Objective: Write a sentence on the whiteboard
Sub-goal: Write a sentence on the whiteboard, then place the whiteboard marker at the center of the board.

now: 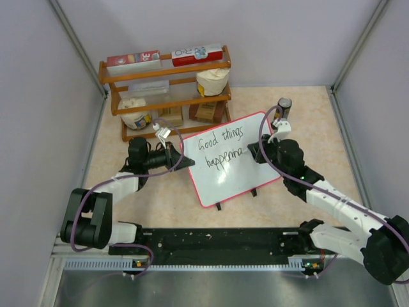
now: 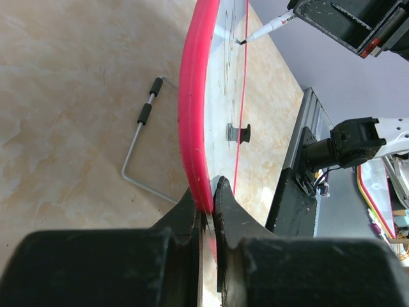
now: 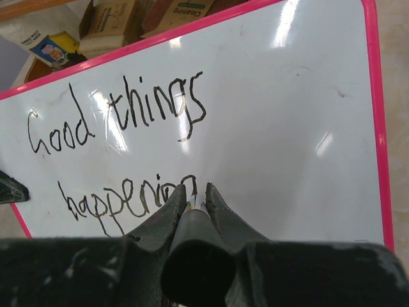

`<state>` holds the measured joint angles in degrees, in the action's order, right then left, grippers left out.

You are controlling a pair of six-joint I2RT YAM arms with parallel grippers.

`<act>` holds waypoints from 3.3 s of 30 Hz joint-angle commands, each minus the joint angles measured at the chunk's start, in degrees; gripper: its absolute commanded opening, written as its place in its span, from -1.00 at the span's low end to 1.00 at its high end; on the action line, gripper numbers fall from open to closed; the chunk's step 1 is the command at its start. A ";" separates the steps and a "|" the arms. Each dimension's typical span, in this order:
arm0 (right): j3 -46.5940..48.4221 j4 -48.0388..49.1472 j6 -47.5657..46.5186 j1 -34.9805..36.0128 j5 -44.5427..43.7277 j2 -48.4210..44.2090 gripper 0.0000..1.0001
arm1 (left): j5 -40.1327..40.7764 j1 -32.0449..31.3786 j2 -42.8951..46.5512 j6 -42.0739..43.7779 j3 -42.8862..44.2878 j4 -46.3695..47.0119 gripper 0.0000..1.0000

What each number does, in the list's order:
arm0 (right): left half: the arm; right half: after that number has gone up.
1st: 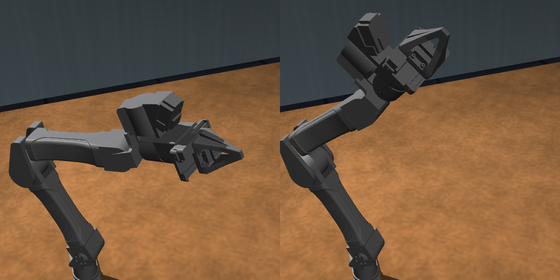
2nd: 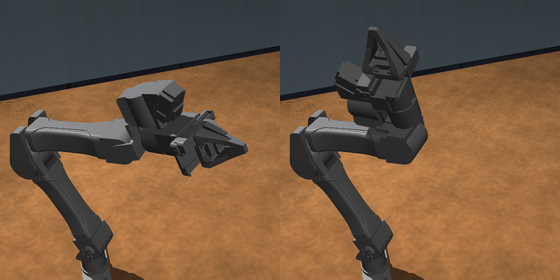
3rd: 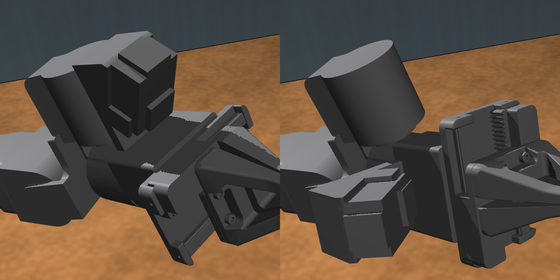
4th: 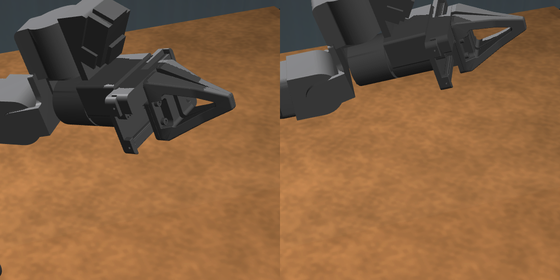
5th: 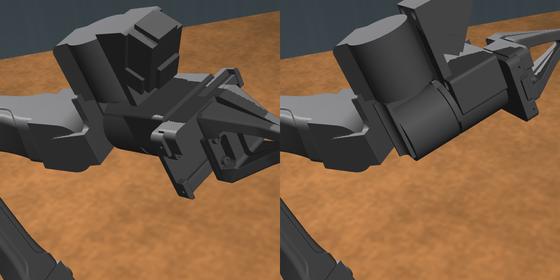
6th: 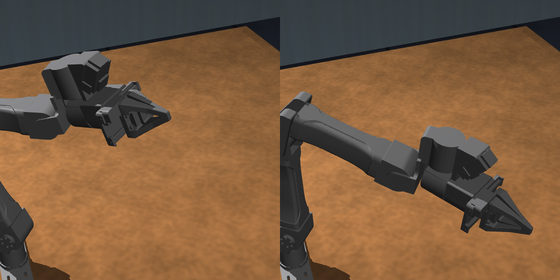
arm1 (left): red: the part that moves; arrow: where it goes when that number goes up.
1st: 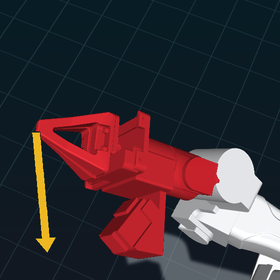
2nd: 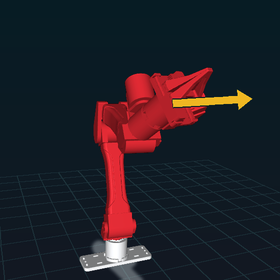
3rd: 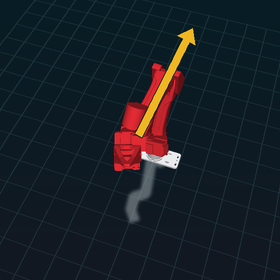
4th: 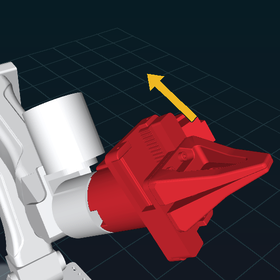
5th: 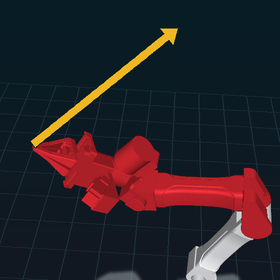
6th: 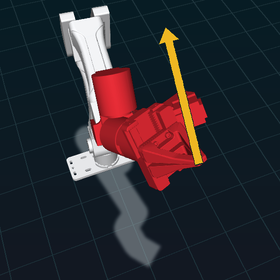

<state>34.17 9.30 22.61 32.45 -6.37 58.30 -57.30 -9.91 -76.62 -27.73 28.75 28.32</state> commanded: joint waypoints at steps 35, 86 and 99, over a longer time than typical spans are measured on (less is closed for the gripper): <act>-5.52 3.35 5.94 -0.63 6.11 -3.19 -1.00 | 1.14 -2.04 -1.34 13.84 -2.74 -5.55 -1.00; -2.71 -4.37 7.62 -1.33 10.76 -16.64 -1.00 | 32.33 -3.18 37.13 10.94 -7.83 -19.52 0.98; -10.70 -16.14 15.96 -1.42 18.05 -23.23 -1.00 | 43.94 -3.27 47.18 6.37 -5.29 -23.22 0.98</act>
<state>26.00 -1.39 34.26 31.75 8.25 38.00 -17.98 -13.17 -29.87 -18.44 20.75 4.67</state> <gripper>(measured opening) 0.120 0.991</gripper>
